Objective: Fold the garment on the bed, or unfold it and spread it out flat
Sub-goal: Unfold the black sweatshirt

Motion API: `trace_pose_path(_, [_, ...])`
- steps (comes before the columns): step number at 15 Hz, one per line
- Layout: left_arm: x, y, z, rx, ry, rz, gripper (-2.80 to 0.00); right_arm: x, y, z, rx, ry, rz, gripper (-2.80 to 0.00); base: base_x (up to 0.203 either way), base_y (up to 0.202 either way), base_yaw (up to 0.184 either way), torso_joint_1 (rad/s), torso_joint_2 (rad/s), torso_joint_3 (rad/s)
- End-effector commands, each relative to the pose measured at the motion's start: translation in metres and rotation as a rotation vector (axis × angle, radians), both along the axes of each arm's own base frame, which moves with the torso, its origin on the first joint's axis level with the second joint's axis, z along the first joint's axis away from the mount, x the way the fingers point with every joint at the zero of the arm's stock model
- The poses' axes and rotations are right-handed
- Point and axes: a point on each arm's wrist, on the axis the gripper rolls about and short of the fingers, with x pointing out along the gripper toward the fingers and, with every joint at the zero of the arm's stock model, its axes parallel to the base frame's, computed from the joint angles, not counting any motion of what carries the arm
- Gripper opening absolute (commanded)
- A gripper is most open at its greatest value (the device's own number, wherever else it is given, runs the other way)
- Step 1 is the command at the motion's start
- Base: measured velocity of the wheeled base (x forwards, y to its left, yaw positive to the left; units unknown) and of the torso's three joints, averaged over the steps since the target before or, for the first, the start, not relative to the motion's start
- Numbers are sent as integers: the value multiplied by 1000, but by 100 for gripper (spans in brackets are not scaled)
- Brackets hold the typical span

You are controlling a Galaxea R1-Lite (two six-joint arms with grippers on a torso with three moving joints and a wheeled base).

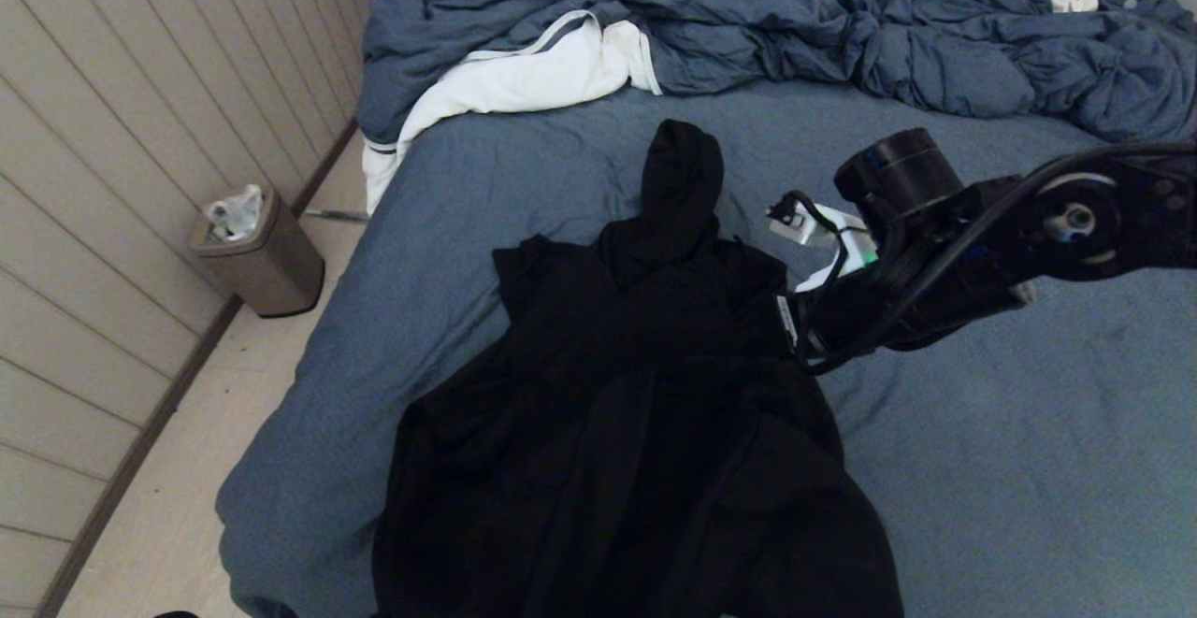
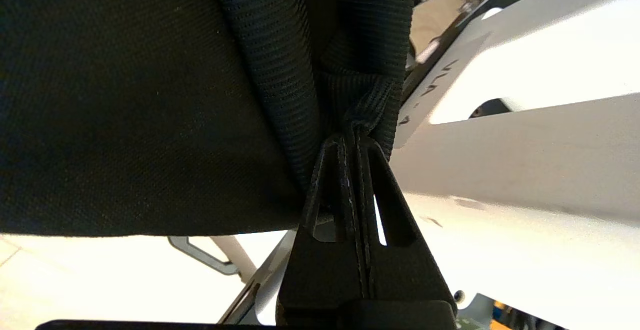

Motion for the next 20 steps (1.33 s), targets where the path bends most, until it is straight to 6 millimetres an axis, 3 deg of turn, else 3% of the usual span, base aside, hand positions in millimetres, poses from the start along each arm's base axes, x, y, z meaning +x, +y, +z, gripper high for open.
trace_pose_path(1, [1,-2,-1,3,2,3,-280,0,12,-13,-15,19,27,-280,0,0,0,0,0,0])
trace_pose_path(7, [2,-3,12,-110,-45,9,-280,-27,72,-53,-134,76,158,-280,0,0,0,0,0,0])
trace_pose_path(13, [4,1,34,-209,-138,93,-280,-41,86,-62,-144,76,220,-280,0,0,0,0,0,0])
trace_pose_path(16, [0,10,25,-169,-114,85,-280,-39,76,-38,-97,11,177,-280,0,0,0,0,0,0])
trace_pose_path(18, [-4,19,15,-131,-87,86,-280,-21,52,-21,-69,-37,84,-280,0,0,0,0,0,0])
trace_pose_path(20, [-8,29,6,-98,-57,100,-280,-8,44,-18,-62,-52,41,-280,0,0,0,0,0,0])
